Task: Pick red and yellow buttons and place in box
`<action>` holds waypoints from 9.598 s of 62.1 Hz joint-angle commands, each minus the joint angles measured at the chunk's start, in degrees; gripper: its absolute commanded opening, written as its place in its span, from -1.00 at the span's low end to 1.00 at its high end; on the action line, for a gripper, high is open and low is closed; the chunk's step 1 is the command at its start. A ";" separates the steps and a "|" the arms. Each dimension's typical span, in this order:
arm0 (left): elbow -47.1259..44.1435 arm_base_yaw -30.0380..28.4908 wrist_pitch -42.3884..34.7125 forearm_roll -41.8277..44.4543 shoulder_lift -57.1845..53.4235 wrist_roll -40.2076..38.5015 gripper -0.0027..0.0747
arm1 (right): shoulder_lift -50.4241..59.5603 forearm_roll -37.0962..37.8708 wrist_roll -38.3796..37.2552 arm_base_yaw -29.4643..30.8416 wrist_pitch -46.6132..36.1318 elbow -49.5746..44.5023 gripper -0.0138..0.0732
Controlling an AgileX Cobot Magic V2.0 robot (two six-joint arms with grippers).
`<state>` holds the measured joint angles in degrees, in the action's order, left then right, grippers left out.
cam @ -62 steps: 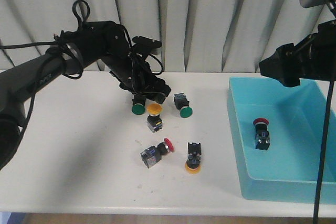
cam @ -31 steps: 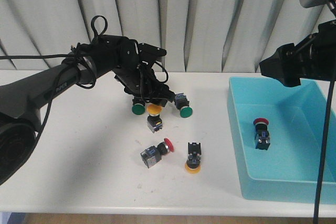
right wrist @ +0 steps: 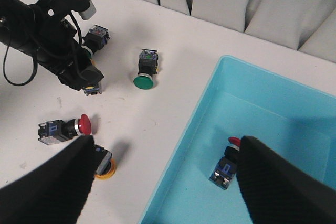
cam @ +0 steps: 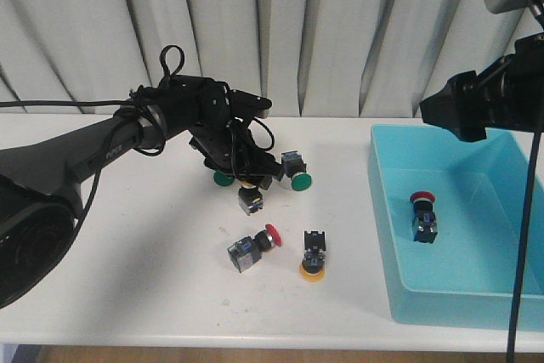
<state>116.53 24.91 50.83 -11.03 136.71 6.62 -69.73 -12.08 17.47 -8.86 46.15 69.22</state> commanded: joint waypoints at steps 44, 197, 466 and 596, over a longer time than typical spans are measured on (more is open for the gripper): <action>9.77 0.23 9.24 -3.59 -7.50 -0.51 -0.95 | 1.31 -2.09 20.27 -3.63 -24.84 -13.56 0.59; 10.34 11.60 8.27 -17.20 -22.96 -0.02 0.38 | -5.18 -10.89 19.29 -18.77 -52.66 -21.17 -0.70; -73.55 -5.64 -44.12 22.65 -85.15 -10.12 -0.95 | 9.47 -34.76 25.93 16.61 -24.14 -9.34 -0.70; -120.85 -23.96 -50.83 13.90 -138.14 -11.14 -0.95 | 17.53 -0.92 0.25 12.57 -28.27 -13.15 -0.70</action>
<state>-1.54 0.91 4.05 3.06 -0.62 -3.96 -56.77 -25.76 29.46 6.13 24.73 57.02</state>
